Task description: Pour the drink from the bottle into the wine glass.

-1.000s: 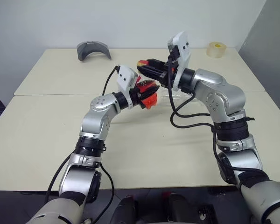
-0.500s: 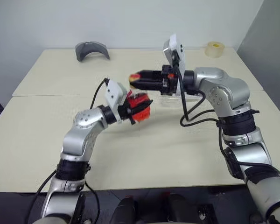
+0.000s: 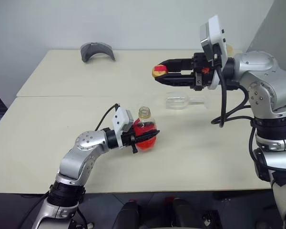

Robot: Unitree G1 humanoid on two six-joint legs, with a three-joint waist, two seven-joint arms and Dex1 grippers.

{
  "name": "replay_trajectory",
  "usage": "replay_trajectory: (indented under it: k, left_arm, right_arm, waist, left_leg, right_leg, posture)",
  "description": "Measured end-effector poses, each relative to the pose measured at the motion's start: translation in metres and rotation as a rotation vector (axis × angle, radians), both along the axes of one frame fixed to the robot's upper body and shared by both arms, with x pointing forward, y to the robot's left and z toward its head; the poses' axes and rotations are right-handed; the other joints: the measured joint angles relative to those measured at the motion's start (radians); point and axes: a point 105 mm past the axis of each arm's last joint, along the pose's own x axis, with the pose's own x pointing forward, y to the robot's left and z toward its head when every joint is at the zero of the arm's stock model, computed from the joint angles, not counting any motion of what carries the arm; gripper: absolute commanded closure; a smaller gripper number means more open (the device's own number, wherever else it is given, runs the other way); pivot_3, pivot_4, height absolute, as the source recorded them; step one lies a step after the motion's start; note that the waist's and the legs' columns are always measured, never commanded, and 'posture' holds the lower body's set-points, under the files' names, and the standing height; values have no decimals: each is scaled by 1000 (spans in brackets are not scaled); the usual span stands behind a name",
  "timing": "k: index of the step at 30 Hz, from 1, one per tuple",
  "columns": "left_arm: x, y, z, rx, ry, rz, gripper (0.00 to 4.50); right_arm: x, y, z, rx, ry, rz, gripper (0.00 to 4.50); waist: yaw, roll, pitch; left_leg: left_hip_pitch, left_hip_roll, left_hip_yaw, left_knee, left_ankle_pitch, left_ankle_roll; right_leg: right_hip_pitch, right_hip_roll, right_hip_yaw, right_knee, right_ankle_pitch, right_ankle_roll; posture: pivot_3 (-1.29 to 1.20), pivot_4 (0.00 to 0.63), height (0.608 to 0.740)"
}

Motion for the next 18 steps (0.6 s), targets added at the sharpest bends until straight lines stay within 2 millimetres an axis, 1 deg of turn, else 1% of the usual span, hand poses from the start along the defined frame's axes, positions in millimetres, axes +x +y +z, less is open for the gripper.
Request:
replay_trajectory:
  k: [2,4,6,7,9,12,14,16,18]
  left_arm:
    - [3,-4,7,-14,-23,-1,3259]
    - [7,-5,10,-24,-31,15,3259]
    - [13,-5,10,-31,-29,44,3259]
    - [16,-5,9,-38,-24,63,3259]
    - [20,-6,8,-54,-17,96,3259]
    - [22,-15,6,-95,-1,128,3259]
    - [23,-19,4,-102,6,142,3259]
    - [25,-23,2,-111,13,149,3259]
    - [29,-27,1,-112,23,157,3259]
  right_arm:
    - [5,-6,0,34,27,-65,3295]
    - [11,-19,-3,86,57,-165,3295]
    - [16,-35,-13,133,92,-283,3295]
    - [18,-43,-23,147,115,-354,3295]
    - [21,-61,-51,168,162,-508,3295]
    - [20,-91,-114,150,263,-807,3295]
    - [15,-105,-151,121,327,-967,3295]
    - [9,-111,-177,86,365,-1070,3295]
    - [6,-111,-193,71,382,-1129,3295]
  waist:
    - [0,0,0]
    - [1,0,0]
    - [2,0,0]
    - [5,0,0]
    - [8,-1,0]
    - [12,-1,0]
    - [12,-1,0]
    - [5,0,-1]
    - [0,0,-1]
  left_leg:
    - [0,0,0,0,0,0]
    - [-1,0,1,0,0,0]
    - [-1,0,1,0,0,0]
    - [-1,-1,1,0,0,0]
    - [-1,-1,0,1,0,0]
    - [-1,-1,1,1,0,0]
    - [0,-1,1,0,0,0]
    - [2,0,2,0,0,0]
    - [2,0,2,-1,0,-1]
  right_leg:
    - [0,0,0,0,0,0]
    - [1,0,1,-1,0,0]
    - [1,-1,1,-2,0,0]
    - [1,-1,1,-2,0,0]
    - [2,-1,0,-2,0,0]
    - [2,-1,1,-1,0,0]
    - [2,-1,2,0,0,0]
    - [2,0,3,1,0,0]
    - [2,1,3,1,0,0]
  posture:
    - [0,150,740]
    - [0,150,740]
    - [0,150,740]
    - [0,150,740]
    - [0,150,740]
    - [0,150,740]
    - [0,150,740]
    - [0,150,740]
    - [0,150,740]
